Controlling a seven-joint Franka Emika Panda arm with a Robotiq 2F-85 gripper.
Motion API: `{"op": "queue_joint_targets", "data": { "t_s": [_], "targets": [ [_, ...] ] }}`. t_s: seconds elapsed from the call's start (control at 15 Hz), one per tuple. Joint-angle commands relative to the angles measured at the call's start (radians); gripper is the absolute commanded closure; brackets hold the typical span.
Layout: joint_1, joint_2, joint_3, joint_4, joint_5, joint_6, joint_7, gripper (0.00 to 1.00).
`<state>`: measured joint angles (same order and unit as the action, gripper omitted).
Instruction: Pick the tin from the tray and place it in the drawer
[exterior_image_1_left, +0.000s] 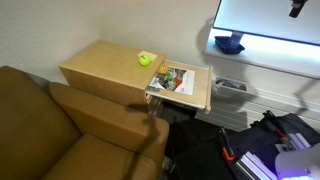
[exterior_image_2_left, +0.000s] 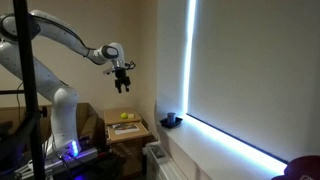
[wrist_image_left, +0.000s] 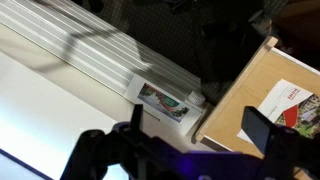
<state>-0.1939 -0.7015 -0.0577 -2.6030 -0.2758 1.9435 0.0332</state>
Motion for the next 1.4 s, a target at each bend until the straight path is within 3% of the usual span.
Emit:
{"op": "queue_joint_targets", "data": {
  "t_s": [0.0, 0.13, 0.2, 0.47, 0.6, 0.67, 0.73, 0.93, 1.07, 1.33],
  "targets": [
    [0.010, 0.000, -0.008, 0.002, -0.005, -0.004, 0.005, 0.00],
    [-0.049, 0.178, -0.031, 0.110, -0.023, 0.062, 0.097, 0.00],
    [-0.063, 0.230, -0.053, 0.168, -0.006, 0.050, 0.122, 0.00],
    [-0.108, 0.427, -0.108, 0.337, 0.004, 0.203, 0.257, 0.00],
    [-0.123, 0.555, -0.125, 0.470, 0.012, 0.185, 0.333, 0.00],
    [-0.112, 0.590, -0.148, 0.532, 0.053, 0.130, 0.290, 0.00],
    [-0.104, 0.476, -0.138, 0.394, 0.008, 0.194, 0.294, 0.00],
    [-0.098, 0.583, -0.161, 0.508, 0.034, 0.166, 0.294, 0.00],
    [-0.090, 0.674, -0.147, 0.536, 0.013, 0.188, 0.408, 0.00],
    [-0.023, 0.873, -0.119, 0.670, 0.199, 0.218, 0.653, 0.00]
  ]
}}
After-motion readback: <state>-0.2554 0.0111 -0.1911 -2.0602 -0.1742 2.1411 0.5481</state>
